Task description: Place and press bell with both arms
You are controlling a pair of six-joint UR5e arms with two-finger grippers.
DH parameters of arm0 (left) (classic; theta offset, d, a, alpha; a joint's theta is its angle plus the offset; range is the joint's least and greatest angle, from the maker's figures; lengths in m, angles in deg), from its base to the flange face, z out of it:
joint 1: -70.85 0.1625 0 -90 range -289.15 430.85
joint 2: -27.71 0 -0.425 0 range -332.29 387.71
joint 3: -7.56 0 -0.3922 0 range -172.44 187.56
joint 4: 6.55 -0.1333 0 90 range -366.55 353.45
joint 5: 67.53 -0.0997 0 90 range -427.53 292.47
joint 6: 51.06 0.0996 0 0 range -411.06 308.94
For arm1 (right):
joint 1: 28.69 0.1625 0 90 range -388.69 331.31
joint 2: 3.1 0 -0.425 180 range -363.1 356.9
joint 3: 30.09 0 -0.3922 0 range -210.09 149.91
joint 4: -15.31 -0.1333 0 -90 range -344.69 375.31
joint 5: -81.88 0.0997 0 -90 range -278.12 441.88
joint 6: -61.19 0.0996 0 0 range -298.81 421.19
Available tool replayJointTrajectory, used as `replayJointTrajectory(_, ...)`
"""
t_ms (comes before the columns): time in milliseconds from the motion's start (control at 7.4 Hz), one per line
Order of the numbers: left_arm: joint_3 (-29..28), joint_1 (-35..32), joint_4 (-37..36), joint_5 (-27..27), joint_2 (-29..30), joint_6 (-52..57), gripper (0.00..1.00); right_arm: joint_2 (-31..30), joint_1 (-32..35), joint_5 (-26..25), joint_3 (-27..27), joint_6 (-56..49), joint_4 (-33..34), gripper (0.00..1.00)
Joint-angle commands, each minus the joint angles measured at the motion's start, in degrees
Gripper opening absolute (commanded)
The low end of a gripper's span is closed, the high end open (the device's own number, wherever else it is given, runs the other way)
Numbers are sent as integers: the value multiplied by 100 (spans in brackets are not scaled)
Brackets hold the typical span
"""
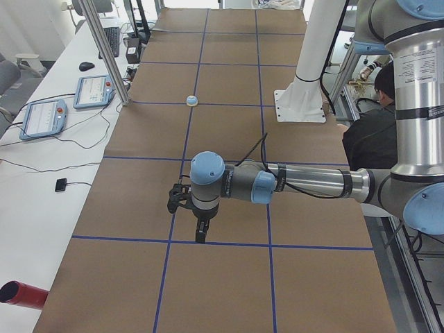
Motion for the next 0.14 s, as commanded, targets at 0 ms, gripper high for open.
replayJointTrajectory(0, -3, 0, 0, 6, 7, 0, 100, 0, -4, 9, 0, 0, 0, 100)
